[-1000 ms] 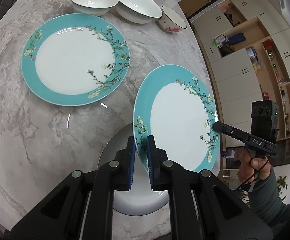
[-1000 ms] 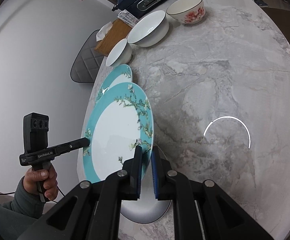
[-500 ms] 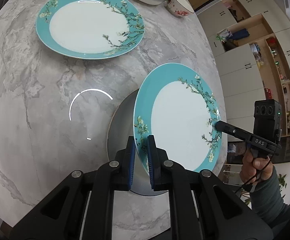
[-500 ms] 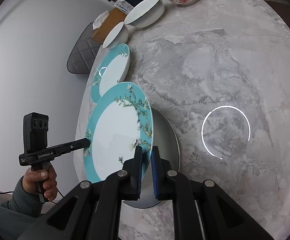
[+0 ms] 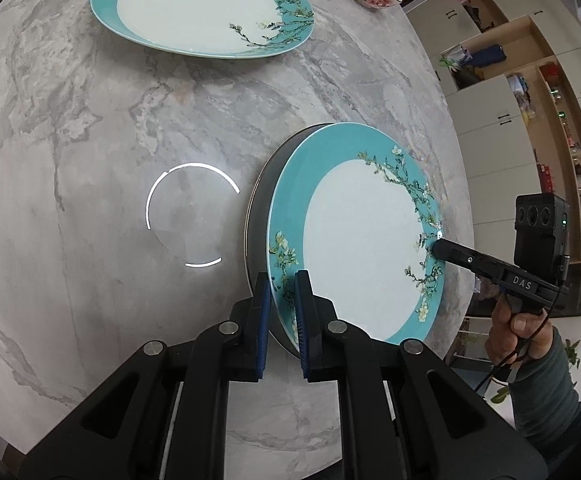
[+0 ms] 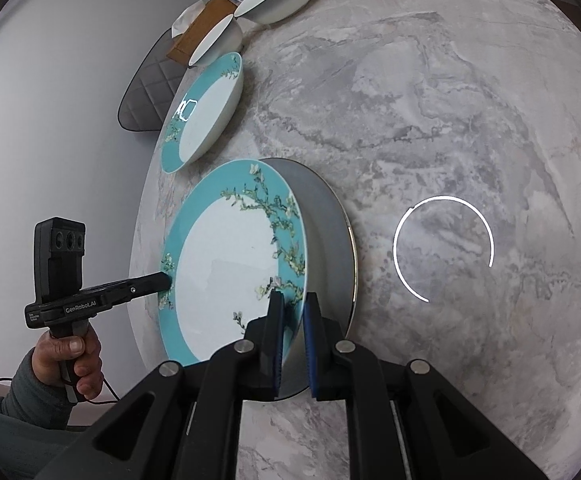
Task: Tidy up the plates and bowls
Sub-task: 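Lower the teal floral plate onto the grey-rimmed plate and open the left gripper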
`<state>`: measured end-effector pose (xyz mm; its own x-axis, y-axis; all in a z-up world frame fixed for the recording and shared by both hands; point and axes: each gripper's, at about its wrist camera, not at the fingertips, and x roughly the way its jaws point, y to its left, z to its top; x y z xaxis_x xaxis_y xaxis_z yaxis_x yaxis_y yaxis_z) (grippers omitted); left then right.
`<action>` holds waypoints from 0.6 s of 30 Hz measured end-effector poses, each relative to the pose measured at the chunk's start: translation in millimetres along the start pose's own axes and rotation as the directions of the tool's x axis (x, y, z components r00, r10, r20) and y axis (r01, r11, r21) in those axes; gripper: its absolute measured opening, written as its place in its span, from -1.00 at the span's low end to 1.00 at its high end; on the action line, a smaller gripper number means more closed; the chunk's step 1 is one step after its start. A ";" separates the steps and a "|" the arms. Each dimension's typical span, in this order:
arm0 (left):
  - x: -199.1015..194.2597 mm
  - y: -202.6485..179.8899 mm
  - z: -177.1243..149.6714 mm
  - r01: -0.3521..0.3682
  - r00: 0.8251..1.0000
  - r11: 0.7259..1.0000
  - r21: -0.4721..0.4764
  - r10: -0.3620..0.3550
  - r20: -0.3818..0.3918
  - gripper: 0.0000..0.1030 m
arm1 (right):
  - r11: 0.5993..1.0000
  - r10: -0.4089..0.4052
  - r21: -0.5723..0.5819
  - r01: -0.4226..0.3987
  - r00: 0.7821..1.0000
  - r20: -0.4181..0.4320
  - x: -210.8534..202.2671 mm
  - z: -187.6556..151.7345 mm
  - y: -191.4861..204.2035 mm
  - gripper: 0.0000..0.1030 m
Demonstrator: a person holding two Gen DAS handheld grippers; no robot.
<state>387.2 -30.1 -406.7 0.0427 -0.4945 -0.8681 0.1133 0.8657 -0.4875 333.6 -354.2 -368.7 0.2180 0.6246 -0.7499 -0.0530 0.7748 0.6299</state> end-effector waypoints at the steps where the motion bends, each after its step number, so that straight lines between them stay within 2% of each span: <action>1: 1.6 0.7 -1.4 -0.003 1.000 1.000 0.002 0.003 -0.004 -0.81 | 1.000 -0.005 0.000 0.005 1.000 -0.001 0.9 -0.9 -0.2 -0.78; 8: 14.3 -1.1 -2.7 -0.007 1.000 1.000 0.013 0.007 -0.012 -0.81 | 0.999 -0.032 0.014 0.032 0.999 0.008 1.6 -4.7 -4.6 -0.77; 18: 11.9 -3.7 2.1 -0.021 1.000 1.000 0.021 0.021 -0.007 -0.80 | 0.999 -0.049 0.023 0.048 0.999 0.013 -0.1 -1.3 -8.7 -0.76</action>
<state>389.4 -39.3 -415.0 0.0380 -0.4756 -0.8789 0.1331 0.8741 -0.4672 332.7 -360.9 -374.3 0.2333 0.5847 -0.7770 -0.0198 0.8017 0.5973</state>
